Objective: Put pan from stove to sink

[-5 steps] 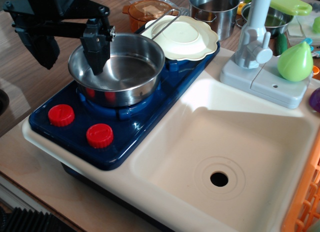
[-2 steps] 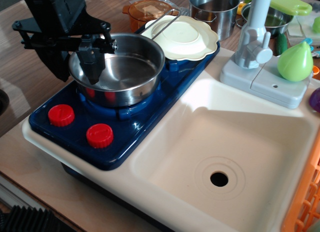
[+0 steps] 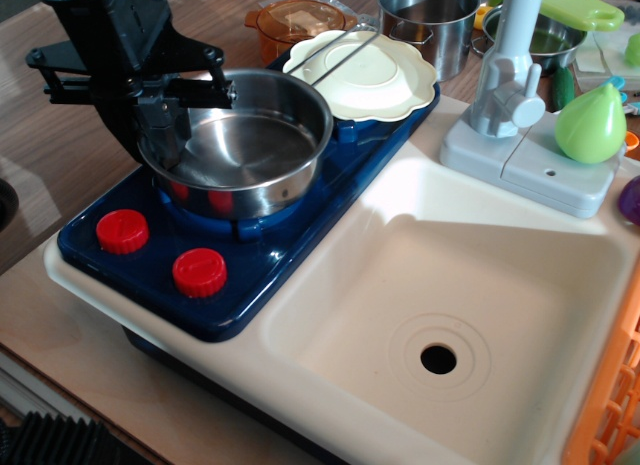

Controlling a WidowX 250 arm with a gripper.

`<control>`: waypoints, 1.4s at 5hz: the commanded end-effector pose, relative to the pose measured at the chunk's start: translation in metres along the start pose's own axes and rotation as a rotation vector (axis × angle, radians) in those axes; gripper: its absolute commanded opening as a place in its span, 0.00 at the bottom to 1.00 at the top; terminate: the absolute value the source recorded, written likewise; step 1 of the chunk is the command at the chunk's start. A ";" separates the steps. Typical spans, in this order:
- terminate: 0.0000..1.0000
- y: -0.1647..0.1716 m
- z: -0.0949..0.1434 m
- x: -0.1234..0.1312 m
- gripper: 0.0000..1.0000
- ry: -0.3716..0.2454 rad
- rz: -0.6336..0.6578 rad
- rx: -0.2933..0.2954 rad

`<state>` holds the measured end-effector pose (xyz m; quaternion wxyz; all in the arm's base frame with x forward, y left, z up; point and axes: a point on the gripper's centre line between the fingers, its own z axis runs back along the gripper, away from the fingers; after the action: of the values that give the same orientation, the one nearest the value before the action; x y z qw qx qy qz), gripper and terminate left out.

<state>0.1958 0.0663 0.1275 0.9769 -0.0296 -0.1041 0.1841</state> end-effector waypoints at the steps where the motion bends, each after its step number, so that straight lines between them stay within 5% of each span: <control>1: 0.00 -0.017 0.025 -0.008 0.00 -0.049 -0.022 0.016; 3: 0.00 -0.060 0.051 -0.033 0.00 -0.059 0.015 0.037; 5: 0.00 -0.101 0.048 -0.057 0.00 -0.100 0.110 0.043; 6: 0.00 -0.106 0.043 -0.053 1.00 -0.098 0.121 -0.001; 7: 0.00 -0.106 0.043 -0.053 1.00 -0.098 0.121 -0.001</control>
<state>0.1734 -0.0507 0.1648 0.9592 -0.0228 -0.1423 0.2434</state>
